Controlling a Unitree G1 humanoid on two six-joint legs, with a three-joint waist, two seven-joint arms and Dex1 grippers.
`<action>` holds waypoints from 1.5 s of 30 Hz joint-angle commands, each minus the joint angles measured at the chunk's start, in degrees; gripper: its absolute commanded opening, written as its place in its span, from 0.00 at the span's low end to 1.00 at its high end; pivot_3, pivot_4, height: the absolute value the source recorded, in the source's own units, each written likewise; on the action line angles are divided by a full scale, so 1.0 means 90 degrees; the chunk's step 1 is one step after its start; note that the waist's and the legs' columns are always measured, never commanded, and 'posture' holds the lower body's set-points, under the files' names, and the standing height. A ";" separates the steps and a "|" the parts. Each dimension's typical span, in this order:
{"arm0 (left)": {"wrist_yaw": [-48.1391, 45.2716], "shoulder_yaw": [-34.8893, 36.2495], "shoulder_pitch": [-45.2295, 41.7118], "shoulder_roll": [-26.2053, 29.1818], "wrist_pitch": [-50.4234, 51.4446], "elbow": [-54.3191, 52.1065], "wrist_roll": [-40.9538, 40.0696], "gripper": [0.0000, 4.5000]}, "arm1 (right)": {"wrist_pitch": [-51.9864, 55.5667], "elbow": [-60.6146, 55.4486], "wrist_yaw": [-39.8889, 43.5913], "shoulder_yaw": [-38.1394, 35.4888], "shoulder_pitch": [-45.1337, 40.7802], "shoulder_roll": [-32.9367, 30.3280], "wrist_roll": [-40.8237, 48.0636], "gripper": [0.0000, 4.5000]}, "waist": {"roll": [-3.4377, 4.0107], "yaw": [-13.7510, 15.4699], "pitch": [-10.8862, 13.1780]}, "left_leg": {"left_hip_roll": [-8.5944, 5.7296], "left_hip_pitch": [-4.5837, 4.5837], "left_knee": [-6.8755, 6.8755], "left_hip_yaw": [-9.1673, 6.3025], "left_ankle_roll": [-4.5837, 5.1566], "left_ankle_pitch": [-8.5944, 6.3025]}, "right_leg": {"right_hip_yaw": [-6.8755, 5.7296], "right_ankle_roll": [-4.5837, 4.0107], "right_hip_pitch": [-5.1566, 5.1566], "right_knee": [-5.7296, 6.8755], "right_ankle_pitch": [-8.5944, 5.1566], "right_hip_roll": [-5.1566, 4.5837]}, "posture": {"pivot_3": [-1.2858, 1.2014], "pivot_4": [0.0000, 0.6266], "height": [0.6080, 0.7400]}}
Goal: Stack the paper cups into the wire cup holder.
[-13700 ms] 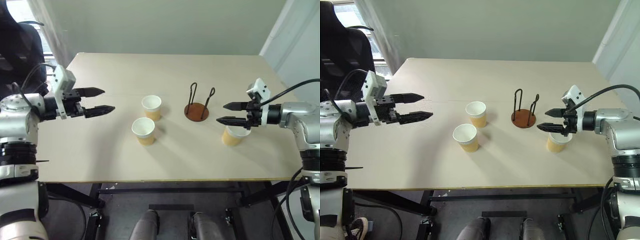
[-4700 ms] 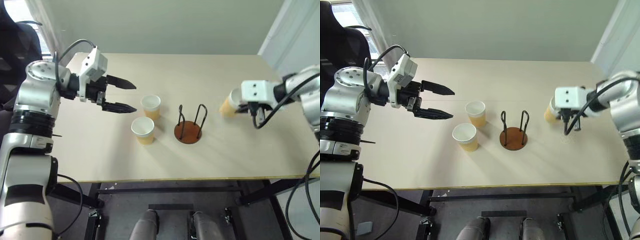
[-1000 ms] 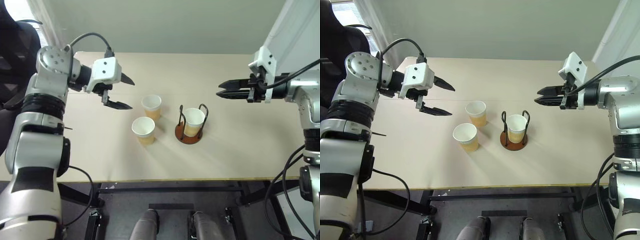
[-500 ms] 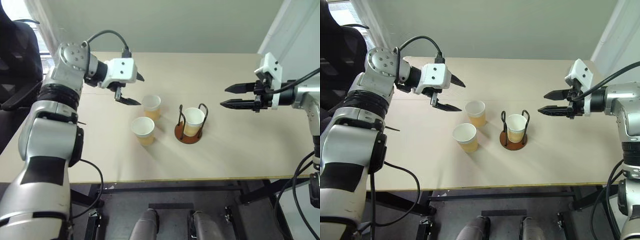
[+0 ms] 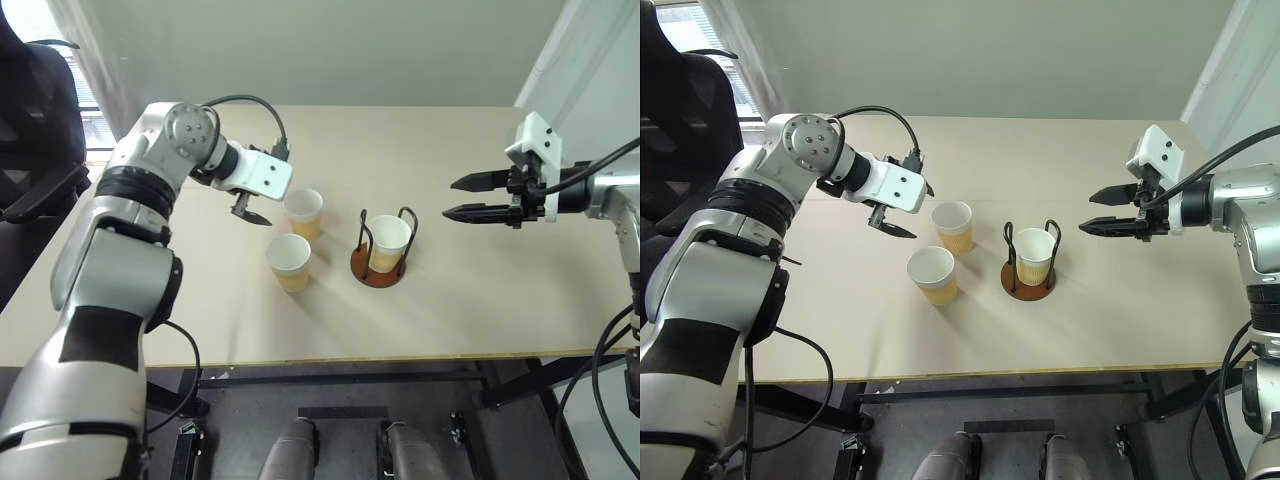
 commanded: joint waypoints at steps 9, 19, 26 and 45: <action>0.0798 -0.0261 -0.0110 -0.0039 -0.0292 0.0158 0.0569 1.00 | -0.0108 -0.0077 0.0060 -0.0023 -0.0233 -0.0126 -0.0029 0.61 | 0.0002 -0.0028 0.0001 | 0.0002 -0.0001 0.0038 0.0040 0.0032 -0.0023 | 0.0068 0.0041 -0.0006 0.0000 0.0013 0.0000 | 0.52 0.24 1.00; 0.1181 -0.0409 0.0196 -0.0099 -0.0313 0.0254 0.0828 1.00 | -0.0157 -0.0139 0.0026 -0.0022 -0.0200 -0.0105 -0.0027 0.61 | 0.0002 -0.0023 0.0001 | -0.0014 0.0003 0.0077 0.0070 0.0046 -0.0039 | 0.0083 0.0043 -0.0002 0.0010 0.0020 0.0013 | 0.52 0.24 1.00; 0.1722 -0.0485 0.0272 -0.0286 -0.0349 0.0300 0.0995 1.00 | -0.0166 -0.0205 -0.0018 -0.0043 -0.0169 -0.0126 -0.0032 0.61 | 0.0001 -0.0017 0.0001 | -0.0010 0.0000 0.0080 0.0070 0.0050 -0.0042 | 0.0088 0.0047 -0.0004 0.0008 0.0023 0.0001 | 0.52 0.24 1.00; 0.0449 -0.0587 0.0115 -0.0104 -0.0615 0.0377 0.0976 0.02 | -0.1192 0.0332 0.0416 -0.0051 0.0034 -0.0190 -0.0147 0.62 | 0.0001 -0.0024 0.0000 | -0.0009 0.0004 0.0090 0.0113 0.0065 -0.0050 | 0.0102 0.0063 -0.0004 0.0005 0.0031 0.0008 | 0.52 0.24 1.00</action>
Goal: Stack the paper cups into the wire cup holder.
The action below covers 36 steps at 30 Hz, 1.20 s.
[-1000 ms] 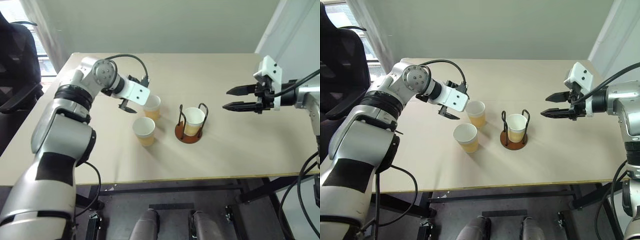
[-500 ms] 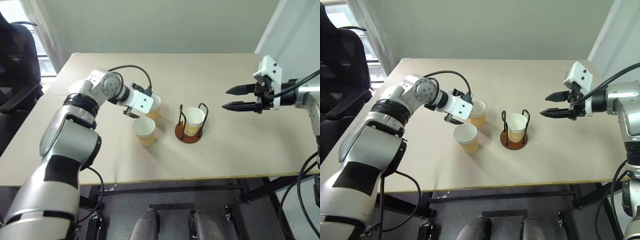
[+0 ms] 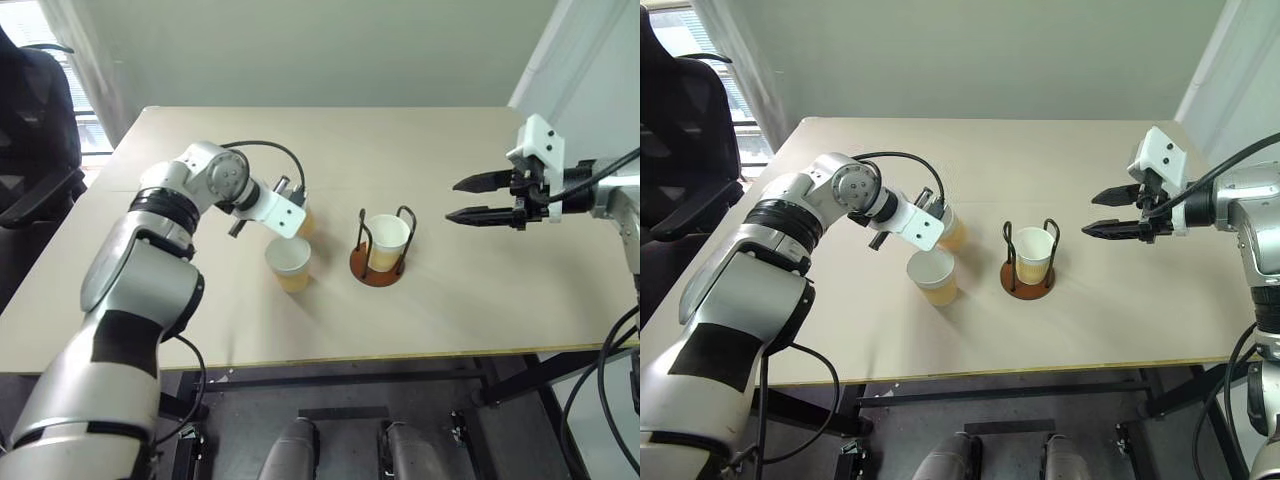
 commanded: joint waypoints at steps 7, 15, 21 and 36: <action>-0.1332 0.0435 -0.0323 0.0325 0.0120 -0.0048 -0.0522 0.02 | -0.1057 0.0842 0.0646 -0.0071 -0.0451 0.0022 0.0005 0.62 | 0.0000 -0.0025 0.0000 | 0.0007 0.0000 0.0000 -0.0002 0.0002 0.0000 | 0.0008 0.0003 -0.0001 -0.0002 0.0002 -0.0005 | 0.52 0.24 1.00; -0.2349 0.1063 -0.0705 0.0340 0.0701 -0.0116 -0.1213 0.02 | -0.1286 0.1164 0.0826 -0.0166 -0.0601 0.0163 0.0072 0.62 | 0.0001 -0.0014 0.0000 | 0.0006 -0.0007 -0.0003 -0.0013 0.0003 -0.0002 | 0.0001 -0.0003 -0.0007 -0.0003 0.0000 -0.0009 | 0.52 0.24 1.00; -0.2313 0.1126 -0.1491 0.0347 0.1051 -0.0138 -0.1188 0.02 | -0.1247 0.1087 0.1032 -0.0238 -0.0436 0.0023 0.0146 0.62 | 0.0000 -0.0024 0.0000 | 0.0009 -0.0015 -0.0007 -0.0004 0.0008 -0.0009 | 0.0004 -0.0004 -0.0014 -0.0010 -0.0002 -0.0013 | 0.52 0.24 1.00; -0.3156 0.1177 -0.2450 -0.0576 0.1291 -0.0144 -0.1945 0.02 | -0.1487 0.1280 0.1760 -0.0364 -0.0350 -0.0236 0.0341 0.62 | 0.0001 -0.0029 0.0002 | 0.0011 -0.0011 0.0000 0.0035 0.0038 -0.0044 | 0.0021 0.0012 -0.0011 -0.0011 -0.0034 -0.0017 | 0.52 0.24 1.00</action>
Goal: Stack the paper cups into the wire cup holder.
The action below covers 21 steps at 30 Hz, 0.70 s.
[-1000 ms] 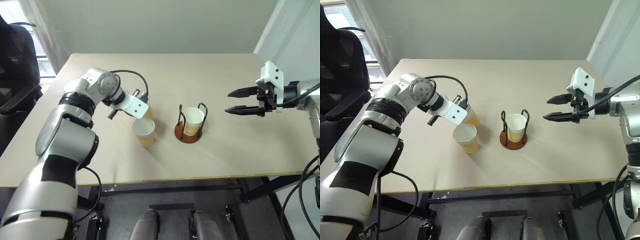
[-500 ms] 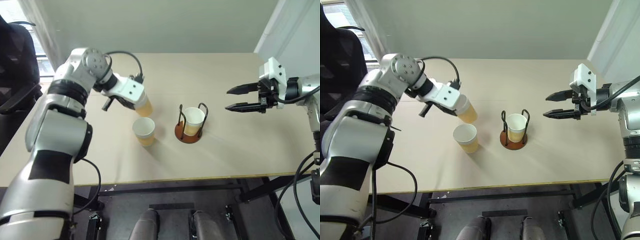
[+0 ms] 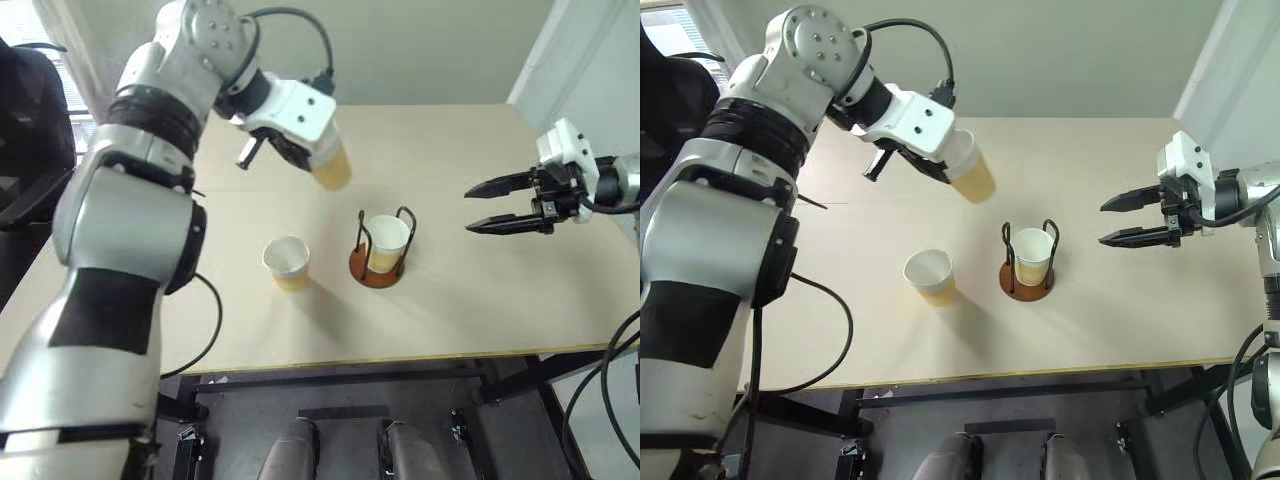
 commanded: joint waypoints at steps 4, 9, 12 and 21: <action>-0.0230 0.0022 -0.0377 -0.0268 0.0081 -0.0165 -0.0497 0.02 | -0.0319 0.0120 0.0086 -0.0220 -0.0043 -0.0106 0.0057 0.62 | 0.0003 -0.0007 0.0002 | 0.0010 0.0000 0.0007 -0.0002 0.0005 -0.0003 | 0.0007 0.0007 0.0002 0.0003 0.0001 -0.0002 | 0.52 0.24 1.00; -0.0230 -0.0085 -0.0505 -0.0487 0.0120 -0.0182 -0.0750 0.02 | -0.0312 0.0088 0.0085 -0.0222 -0.0017 -0.0126 0.0087 0.62 | 0.0003 0.0013 0.0002 | 0.0007 -0.0002 0.0016 -0.0003 0.0007 -0.0005 | 0.0008 0.0011 0.0006 0.0000 0.0003 -0.0005 | 0.52 0.24 1.00; -0.0230 -0.0164 -0.0551 -0.0574 0.0162 -0.0186 -0.0905 0.02 | -0.0303 0.0068 0.0092 -0.0229 0.0001 -0.0146 0.0092 0.62 | 0.0003 0.0008 0.0002 | 0.0001 0.0002 0.0018 0.0009 0.0014 -0.0009 | 0.0010 0.0013 0.0008 0.0000 0.0003 -0.0001 | 0.52 0.24 1.00; -0.0230 -0.1116 -0.0448 -0.0567 0.0065 -0.0284 -0.1550 0.02 | -0.0251 -0.0048 0.0071 -0.0275 0.0104 -0.0221 0.0122 0.62 | 0.0003 0.0024 0.0002 | 0.0004 0.0000 0.0041 0.0008 0.0022 -0.0014 | 0.0017 0.0029 0.0018 0.0003 0.0009 -0.0007 | 0.52 0.24 1.00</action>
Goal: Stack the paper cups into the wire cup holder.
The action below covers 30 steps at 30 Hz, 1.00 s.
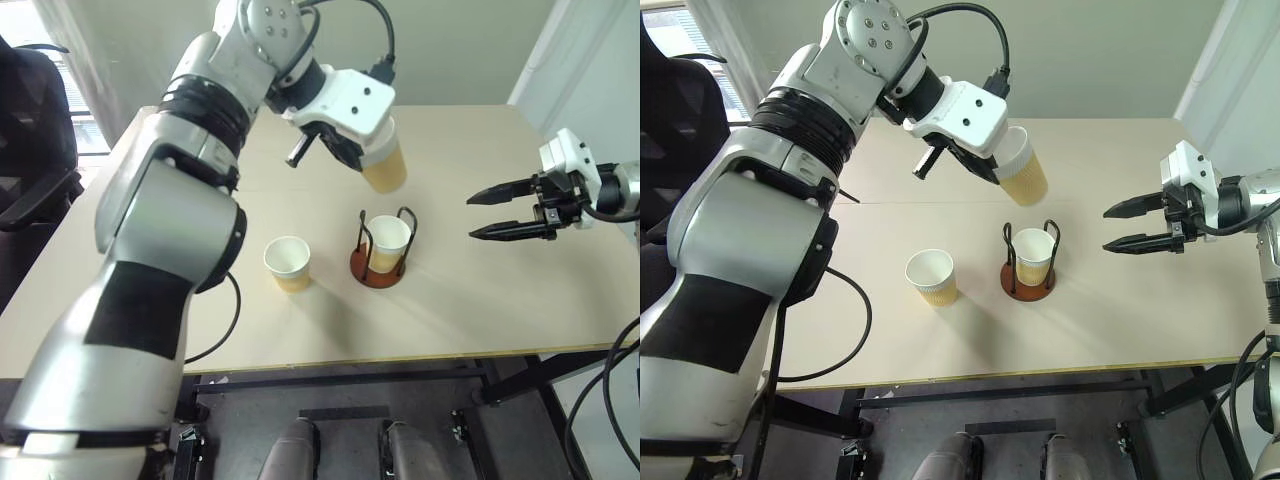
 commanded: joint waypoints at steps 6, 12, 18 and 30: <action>-0.0202 -0.1021 -0.0039 0.0171 -0.0010 -0.0558 -0.0978 0.02 | -0.0004 -0.0210 0.0004 -0.0273 -0.0044 -0.0176 0.0124 0.62 | 0.0000 0.0007 0.0000 | -0.0002 0.0002 0.0015 0.0001 0.0004 -0.0003 | -0.0001 0.0009 0.0009 0.0000 0.0005 0.0001 | 0.52 0.24 1.00; -0.0202 -0.1788 0.0074 0.0300 0.0180 -0.1026 -0.1763 0.02 | -0.0001 -0.0241 0.0019 -0.0276 -0.0017 -0.0219 0.0124 0.62 | 0.0001 0.0021 -0.0001 | -0.0004 0.0000 0.0035 0.0002 0.0010 -0.0007 | -0.0002 0.0016 0.0016 0.0001 0.0010 0.0003 | 0.52 0.24 1.00; -0.0202 -0.2558 0.0172 0.0484 0.0254 -0.1424 -0.2328 0.02 | 0.0072 -0.0362 -0.0016 -0.0323 0.0099 -0.0297 0.0169 0.62 | 0.0002 0.0031 -0.0001 | -0.0004 0.0003 0.0051 -0.0001 0.0012 -0.0010 | -0.0004 0.0023 0.0030 0.0000 0.0014 0.0003 | 0.52 0.24 1.00; -0.0202 -0.3191 0.0246 0.0591 0.0358 -0.1701 -0.2900 0.02 | 0.0097 -0.0454 -0.0035 -0.0347 0.0211 -0.0347 0.0192 0.62 | 0.0002 0.0046 -0.0001 | -0.0006 0.0006 0.0059 -0.0003 0.0012 -0.0010 | -0.0004 0.0028 0.0041 -0.0003 0.0018 0.0001 | 0.52 0.24 1.00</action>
